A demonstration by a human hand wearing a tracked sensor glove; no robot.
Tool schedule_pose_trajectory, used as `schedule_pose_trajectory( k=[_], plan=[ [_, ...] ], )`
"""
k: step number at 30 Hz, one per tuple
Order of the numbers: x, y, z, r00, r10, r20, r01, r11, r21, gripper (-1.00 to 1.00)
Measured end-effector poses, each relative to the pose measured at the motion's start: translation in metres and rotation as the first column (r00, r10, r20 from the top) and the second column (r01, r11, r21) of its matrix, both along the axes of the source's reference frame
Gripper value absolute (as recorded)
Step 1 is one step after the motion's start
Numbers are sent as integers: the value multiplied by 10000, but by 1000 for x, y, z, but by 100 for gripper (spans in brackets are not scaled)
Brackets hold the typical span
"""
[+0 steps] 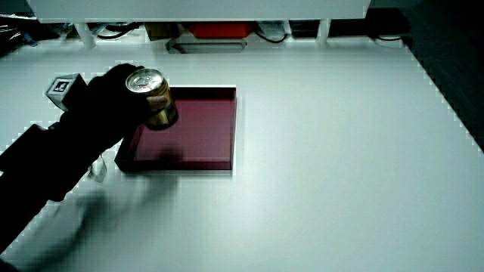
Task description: Place red bull into plate
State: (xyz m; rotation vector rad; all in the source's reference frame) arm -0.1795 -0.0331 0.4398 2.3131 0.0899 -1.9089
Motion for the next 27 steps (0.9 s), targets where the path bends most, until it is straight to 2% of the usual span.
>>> schedule_pose_trajectory(
  k=[1, 3, 4, 7, 9, 11, 12, 13, 14, 17, 18, 22, 23, 24, 26, 27],
  plan=[
    [2, 0, 3, 9998, 9, -187, -10, 10000, -82, 0],
    [5, -2, 11, 9999, 147, 67, -147, 9999, -24, 0],
    [8, -2, 14, 9998, 152, -122, -155, 9996, -247, 0],
    [12, -4, 24, 9994, 255, 217, -248, 9991, -335, 0],
    [15, -4, 30, 9993, 339, 137, -330, 9977, -587, 0],
    [16, -4, 36, 9981, 387, 476, -346, 9959, -840, 0],
    [18, -4, 35, 9988, 365, 338, -329, 9943, -1019, 0],
    [18, -4, 39, 9982, 418, 431, -373, 9943, -1000, 0],
    [18, -5, 41, 9969, 489, 611, -410, 9914, -1239, 0],
    [18, -6, 48, 9958, 516, 757, -402, 9886, -1452, 0],
    [19, -6, 48, 9966, 544, 619, -444, 9874, -1521, 0],
    [19, -6, 56, 9944, 617, 860, -466, 9847, -1678, 0],
    [20, -6, 57, 9949, 661, 762, -507, 9808, -1882, 0],
    [20, -6, 60, 9931, 790, 871, -614, 9800, -1895, 0],
    [21, -5, 61, 9955, 710, 624, -573, 9784, -1988, 0],
    [21, -5, 61, 9943, 751, 753, -581, 9768, -2060, 0]
  ],
)
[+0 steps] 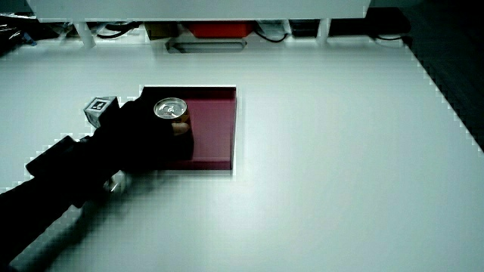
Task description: Place red bull into plate
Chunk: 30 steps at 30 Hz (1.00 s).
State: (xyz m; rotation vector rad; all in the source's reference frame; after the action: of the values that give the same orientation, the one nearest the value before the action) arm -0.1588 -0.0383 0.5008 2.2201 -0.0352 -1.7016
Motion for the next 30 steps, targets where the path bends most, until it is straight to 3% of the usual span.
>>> schedule_pose_trajectory(
  k=[4, 5, 14, 17, 24, 30],
  plan=[
    [-1, 0, 1, 9996, 120, -245, -123, 9998, -134, 0],
    [-1, 1, 1, 9996, 174, -212, -174, 9998, 22, 0],
    [0, 2, 1, 9999, 158, -5, -158, 9996, -247, 0],
    [1, 2, 3, 9996, 146, -234, -150, 9998, -133, -12],
    [0, 3, 0, 9998, 146, 122, -144, 9997, -185, -42],
    [-5, 4, -3, 9999, 71, -153, -75, 9995, -302, -67]
  ],
)
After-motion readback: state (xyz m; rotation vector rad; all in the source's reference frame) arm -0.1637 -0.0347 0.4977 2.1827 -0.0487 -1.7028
